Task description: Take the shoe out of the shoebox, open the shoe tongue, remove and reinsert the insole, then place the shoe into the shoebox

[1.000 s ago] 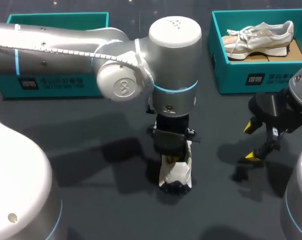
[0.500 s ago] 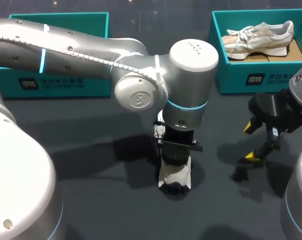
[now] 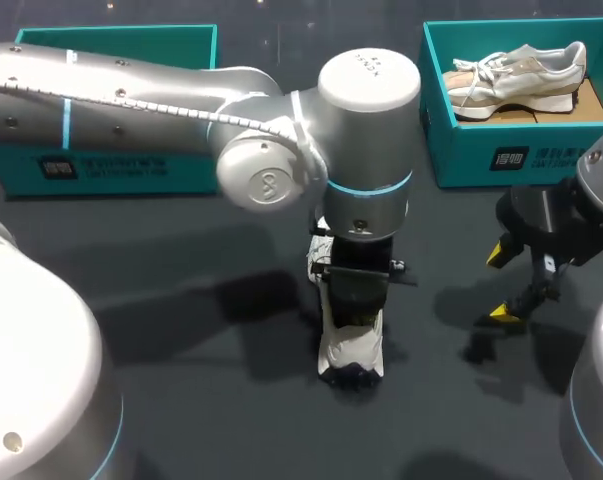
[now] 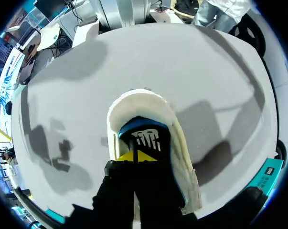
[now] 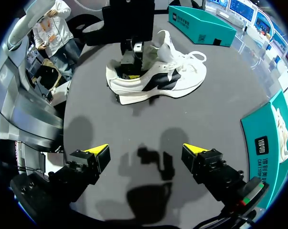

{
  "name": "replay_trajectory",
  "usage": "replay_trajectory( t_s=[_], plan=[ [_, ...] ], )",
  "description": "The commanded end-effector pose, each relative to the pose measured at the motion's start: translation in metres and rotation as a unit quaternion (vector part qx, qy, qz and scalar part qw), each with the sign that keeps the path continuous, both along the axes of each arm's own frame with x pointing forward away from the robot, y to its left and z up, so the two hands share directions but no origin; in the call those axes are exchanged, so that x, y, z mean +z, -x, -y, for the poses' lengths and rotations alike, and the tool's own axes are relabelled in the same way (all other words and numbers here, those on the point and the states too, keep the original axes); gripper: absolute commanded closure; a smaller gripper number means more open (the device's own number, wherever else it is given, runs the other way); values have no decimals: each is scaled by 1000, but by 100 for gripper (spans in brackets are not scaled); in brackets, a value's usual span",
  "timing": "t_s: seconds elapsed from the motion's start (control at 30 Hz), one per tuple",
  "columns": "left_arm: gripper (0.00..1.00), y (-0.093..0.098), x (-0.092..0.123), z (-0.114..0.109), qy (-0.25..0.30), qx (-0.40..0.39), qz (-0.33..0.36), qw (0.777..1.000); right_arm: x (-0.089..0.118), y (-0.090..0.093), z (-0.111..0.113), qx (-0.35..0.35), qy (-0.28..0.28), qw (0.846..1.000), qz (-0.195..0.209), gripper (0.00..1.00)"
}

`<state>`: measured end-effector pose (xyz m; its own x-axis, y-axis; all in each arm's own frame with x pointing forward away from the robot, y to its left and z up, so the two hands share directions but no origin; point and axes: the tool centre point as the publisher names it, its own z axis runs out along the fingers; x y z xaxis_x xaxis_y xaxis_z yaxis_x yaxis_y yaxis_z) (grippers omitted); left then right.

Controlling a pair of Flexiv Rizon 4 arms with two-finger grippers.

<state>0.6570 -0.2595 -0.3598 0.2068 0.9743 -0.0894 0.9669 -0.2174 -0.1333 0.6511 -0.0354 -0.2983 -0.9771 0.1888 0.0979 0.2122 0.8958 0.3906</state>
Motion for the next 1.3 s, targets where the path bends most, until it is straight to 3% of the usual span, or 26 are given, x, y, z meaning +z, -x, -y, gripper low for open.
replay_trajectory(
  t_s=[0.03,0.3,0.67,0.8,0.9,1.1,1.3],
  plan=[
    [100,10,13,-15,20,-1,-2,1000,0,2,0,-1,1,1000,1,0],
    [100,18,-21,-10,-5,21,-14,1000,0,2,0,-1,1,1000,1,0],
    [100,-26,-49,-6,-11,81,11,997,0,2,0,-1,1,1000,1,0],
    [100,-41,-38,-3,3,101,12,995,0,2,0,-1,1,1000,1,0],
    [100,-42,-21,0,18,102,14,994,0,2,0,-1,1,1000,1,0],
    [100,-23,5,6,35,87,24,995,0,2,0,-1,1,1000,1,0],
    [100,-10,4,13,13,98,24,995,0,2,0,-1,1,1000,1,0]
  ],
)
